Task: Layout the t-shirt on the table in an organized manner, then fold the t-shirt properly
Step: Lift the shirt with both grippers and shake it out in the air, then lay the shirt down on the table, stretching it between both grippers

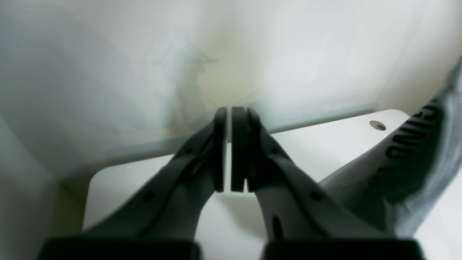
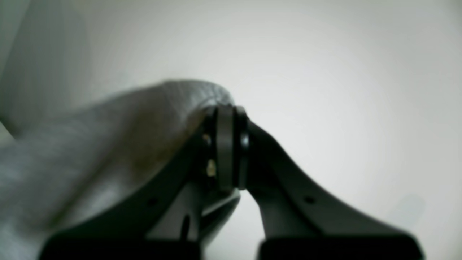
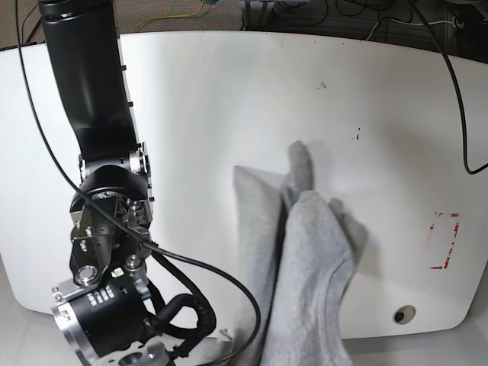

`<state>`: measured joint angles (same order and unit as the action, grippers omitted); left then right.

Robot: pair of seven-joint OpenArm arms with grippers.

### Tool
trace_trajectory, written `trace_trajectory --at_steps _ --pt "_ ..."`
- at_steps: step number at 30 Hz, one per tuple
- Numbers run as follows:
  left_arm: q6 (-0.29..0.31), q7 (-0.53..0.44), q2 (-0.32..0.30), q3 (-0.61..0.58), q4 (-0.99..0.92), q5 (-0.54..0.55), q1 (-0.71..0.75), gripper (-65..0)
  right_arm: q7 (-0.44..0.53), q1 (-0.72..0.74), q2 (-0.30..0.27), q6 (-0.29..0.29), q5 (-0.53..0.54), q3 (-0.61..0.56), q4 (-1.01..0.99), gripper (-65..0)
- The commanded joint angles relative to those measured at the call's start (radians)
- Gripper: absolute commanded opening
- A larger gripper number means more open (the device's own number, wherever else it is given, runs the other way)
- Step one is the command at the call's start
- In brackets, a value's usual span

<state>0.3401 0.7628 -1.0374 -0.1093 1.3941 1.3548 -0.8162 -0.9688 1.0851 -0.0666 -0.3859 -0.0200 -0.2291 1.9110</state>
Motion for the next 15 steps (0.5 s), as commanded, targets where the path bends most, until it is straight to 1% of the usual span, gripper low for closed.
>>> trace_trajectory --at_steps 1,2,5,6,9,15 --pt "0.003 -0.033 -0.021 0.015 0.02 0.013 -0.007 -65.0 0.003 -0.047 -0.031 0.012 -0.011 0.029 0.011 -65.0" --pt "0.003 -0.033 -0.021 0.015 0.021 0.013 -0.005 -65.0 0.003 -0.061 -0.034 0.012 -0.01 0.03 0.015 -65.0" --pt "0.003 -0.033 -0.016 0.015 0.031 0.013 0.007 -65.0 0.004 -0.164 -0.052 0.012 -0.013 0.047 0.058 -65.0" --pt "0.003 -0.033 -0.014 0.015 0.031 0.013 0.024 -65.0 0.006 -0.219 -0.066 0.012 -0.01 0.055 0.077 -65.0" --pt "0.003 -0.033 -0.01 0.015 0.032 0.013 0.048 -65.0 0.011 -0.328 -0.078 0.012 -0.01 0.067 0.104 -65.0" --pt "0.003 -0.038 -0.005 0.015 0.034 0.013 0.11 -65.0 0.103 -0.558 -0.083 0.012 -0.011 0.129 0.112 -65.0"
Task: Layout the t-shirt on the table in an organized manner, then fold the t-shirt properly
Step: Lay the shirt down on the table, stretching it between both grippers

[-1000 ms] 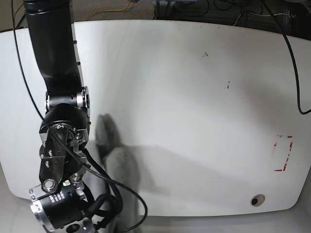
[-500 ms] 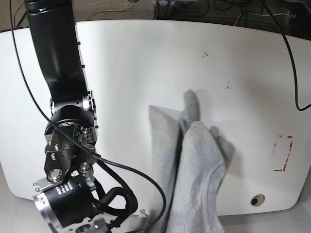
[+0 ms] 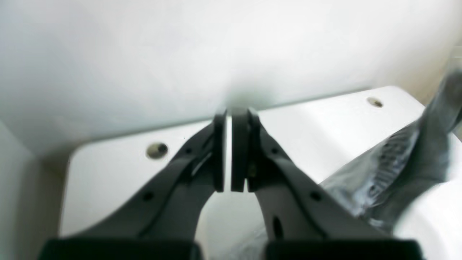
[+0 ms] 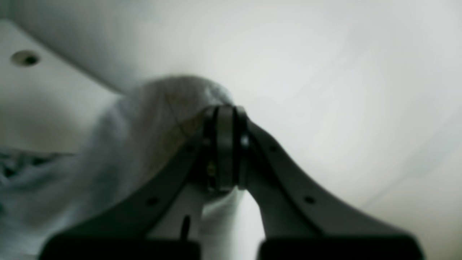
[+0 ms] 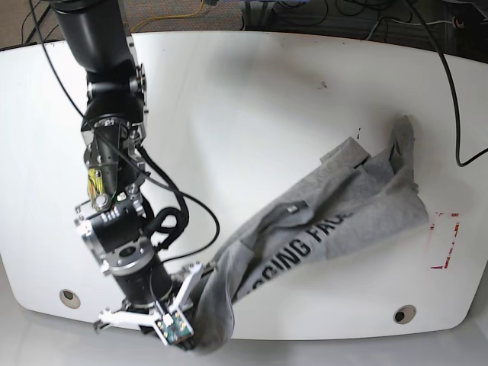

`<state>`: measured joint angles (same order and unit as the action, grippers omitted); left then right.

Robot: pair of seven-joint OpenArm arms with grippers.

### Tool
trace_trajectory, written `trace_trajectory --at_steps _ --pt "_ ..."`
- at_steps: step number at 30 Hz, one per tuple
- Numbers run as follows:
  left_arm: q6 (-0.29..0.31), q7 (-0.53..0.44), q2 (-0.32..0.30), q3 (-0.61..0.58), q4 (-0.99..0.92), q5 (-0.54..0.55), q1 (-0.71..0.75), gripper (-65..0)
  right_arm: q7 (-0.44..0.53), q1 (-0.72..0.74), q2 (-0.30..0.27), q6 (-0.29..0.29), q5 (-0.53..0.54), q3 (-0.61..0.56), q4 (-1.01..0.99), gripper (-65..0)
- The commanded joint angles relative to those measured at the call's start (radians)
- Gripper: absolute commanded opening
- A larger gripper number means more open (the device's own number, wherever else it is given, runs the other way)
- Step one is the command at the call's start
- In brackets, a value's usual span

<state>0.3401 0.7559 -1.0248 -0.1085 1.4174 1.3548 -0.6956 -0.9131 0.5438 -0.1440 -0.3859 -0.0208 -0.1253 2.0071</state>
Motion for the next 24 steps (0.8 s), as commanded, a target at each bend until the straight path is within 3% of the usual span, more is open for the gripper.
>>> trace_trajectory --at_steps 1,12,24 --pt "0.003 -0.031 -0.005 0.014 0.018 0.013 0.004 -65.0 0.078 -0.07 -0.006 0.012 -0.011 0.045 0.014 -65.0" --pt "0.003 -0.028 0.074 0.161 0.03 0.012 0.238 -65.0 0.236 -0.364 0.002 0.02 -0.011 0.077 -0.004 -65.0" --pt "0.003 -0.028 0.212 0.266 0.052 -0.084 0.491 -62.9 0.289 -0.479 0.002 0.021 -0.014 0.082 -0.004 -65.0"
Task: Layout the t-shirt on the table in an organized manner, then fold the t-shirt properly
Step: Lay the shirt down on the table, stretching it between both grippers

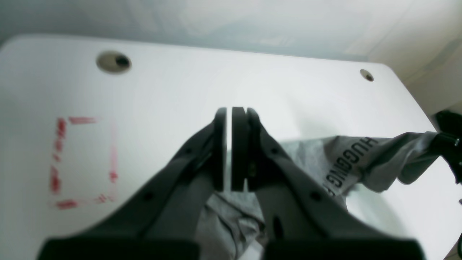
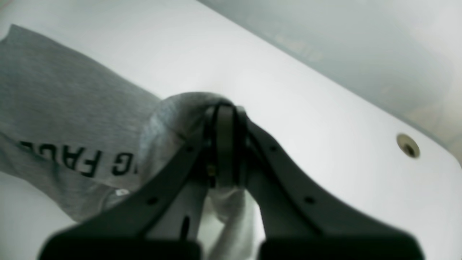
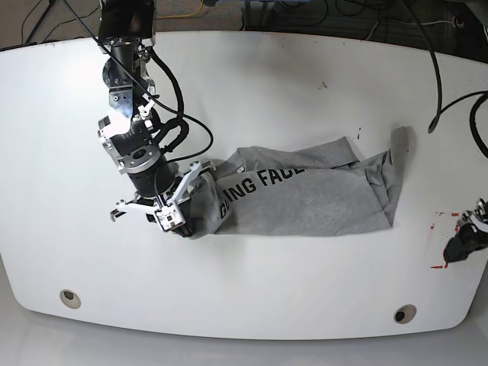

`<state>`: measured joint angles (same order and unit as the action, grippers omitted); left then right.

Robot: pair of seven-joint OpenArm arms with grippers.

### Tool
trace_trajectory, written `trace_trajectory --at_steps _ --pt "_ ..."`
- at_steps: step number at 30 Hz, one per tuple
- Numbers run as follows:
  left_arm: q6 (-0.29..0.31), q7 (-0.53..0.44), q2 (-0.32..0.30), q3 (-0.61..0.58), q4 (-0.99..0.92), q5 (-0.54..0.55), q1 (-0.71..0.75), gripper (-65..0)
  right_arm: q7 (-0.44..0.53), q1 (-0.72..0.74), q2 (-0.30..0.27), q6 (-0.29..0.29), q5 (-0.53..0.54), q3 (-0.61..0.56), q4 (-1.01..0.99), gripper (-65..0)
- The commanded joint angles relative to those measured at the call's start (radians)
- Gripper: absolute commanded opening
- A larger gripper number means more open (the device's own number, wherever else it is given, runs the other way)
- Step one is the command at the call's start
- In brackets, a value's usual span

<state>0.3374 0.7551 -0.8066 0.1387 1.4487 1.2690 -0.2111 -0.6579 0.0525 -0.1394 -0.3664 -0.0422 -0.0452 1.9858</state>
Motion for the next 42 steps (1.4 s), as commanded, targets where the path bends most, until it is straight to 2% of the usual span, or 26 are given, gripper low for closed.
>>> trace_trajectory --at_steps 1,7,11,17,33,42 --pt "0.006 -0.027 0.014 0.02 0.02 -0.002 0.022 -60.0 0.034 0.01 -0.002 0.002 0.006 0.001 0.017 -65.0" --pt "0.004 -0.027 0.074 0.035 0.02 -0.007 0.106 -39.3 0.034 0.004 -0.002 0.002 0.006 0.003 0.017 -65.0" --pt "0.001 -0.027 0.109 0.058 0.02 -0.01 0.169 -30.1 0.034 -0.012 -0.004 0.002 0.005 0.009 0.017 -65.0" --pt "-0.001 -0.032 0.154 0.065 0.014 -0.036 0.253 -30.3 0.034 -0.023 -0.004 0.002 0.012 0.038 0.017 -65.0" --pt "0.002 -0.033 0.267 0.068 0.013 -0.486 0.339 -30.0 0.034 -0.067 -0.001 0.002 0.012 0.041 0.017 -65.0" --pt "0.006 -0.027 0.329 0.062 0.013 -0.648 0.338 -29.9 0.034 -0.078 0.017 0.002 0.012 0.051 0.019 -65.0"
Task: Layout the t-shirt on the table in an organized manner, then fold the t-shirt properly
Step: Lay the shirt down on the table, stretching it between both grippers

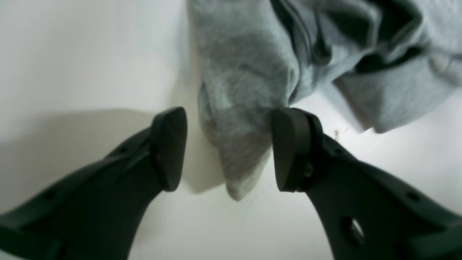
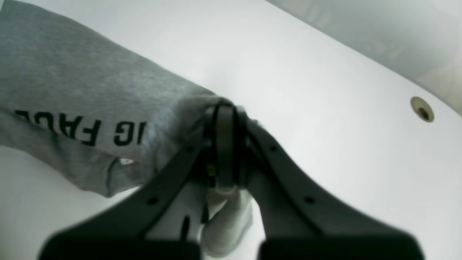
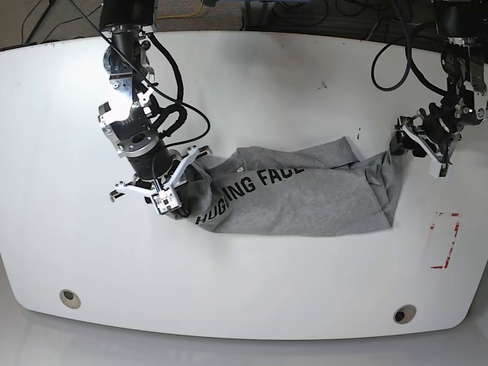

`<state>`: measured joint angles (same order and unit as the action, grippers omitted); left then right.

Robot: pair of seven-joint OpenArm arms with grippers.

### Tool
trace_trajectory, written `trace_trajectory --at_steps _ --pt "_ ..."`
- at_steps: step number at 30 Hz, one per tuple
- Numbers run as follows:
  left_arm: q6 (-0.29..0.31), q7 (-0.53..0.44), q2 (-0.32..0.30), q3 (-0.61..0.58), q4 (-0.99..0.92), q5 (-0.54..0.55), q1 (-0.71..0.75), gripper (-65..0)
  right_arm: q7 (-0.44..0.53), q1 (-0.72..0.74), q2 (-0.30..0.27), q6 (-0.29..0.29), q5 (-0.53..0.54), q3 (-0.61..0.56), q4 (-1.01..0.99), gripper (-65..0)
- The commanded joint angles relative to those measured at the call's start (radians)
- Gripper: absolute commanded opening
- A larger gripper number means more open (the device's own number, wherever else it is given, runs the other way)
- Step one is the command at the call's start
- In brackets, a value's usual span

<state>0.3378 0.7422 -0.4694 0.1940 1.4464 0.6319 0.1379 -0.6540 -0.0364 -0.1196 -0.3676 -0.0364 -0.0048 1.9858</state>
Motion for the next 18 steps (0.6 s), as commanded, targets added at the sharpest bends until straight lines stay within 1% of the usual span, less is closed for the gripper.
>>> trace_trajectory --at_steps 1,3,5,6,9,15,18 --pt "0.005 -0.014 -0.004 0.006 0.015 -0.025 -0.011 -29.9 0.03 0.011 -0.002 0.002 0.007 0.013 0.019 -65.0" --pt "0.008 -0.014 0.01 0.006 0.015 -0.05 -0.011 -29.9 0.03 0.01 -0.001 0.002 0.007 0.013 0.019 -65.0" --pt "0.028 -0.014 0.019 0.005 0.015 -0.065 -0.011 -29.9 0.03 0.01 -0.001 0.002 0.007 0.013 0.019 -65.0" --pt "0.056 -0.014 0.021 0.005 0.015 -0.074 -0.011 -29.9 0.03 0.01 -0.001 0.002 0.007 0.013 0.019 -65.0" --pt "0.097 -0.013 0.021 0.005 0.015 -0.088 -0.007 -29.9 0.03 0.01 -0.001 0.002 0.007 0.013 0.019 -65.0" --pt "0.111 -0.013 0.022 0.003 0.014 -0.123 -0.005 -29.9 0.03 0.01 -0.001 0.002 0.007 0.015 0.019 -65.0" --pt "0.111 -0.013 0.021 -0.017 0.012 -0.134 -0.005 -30.1 0.03 0.01 -0.001 0.002 0.007 0.015 0.019 -65.0"
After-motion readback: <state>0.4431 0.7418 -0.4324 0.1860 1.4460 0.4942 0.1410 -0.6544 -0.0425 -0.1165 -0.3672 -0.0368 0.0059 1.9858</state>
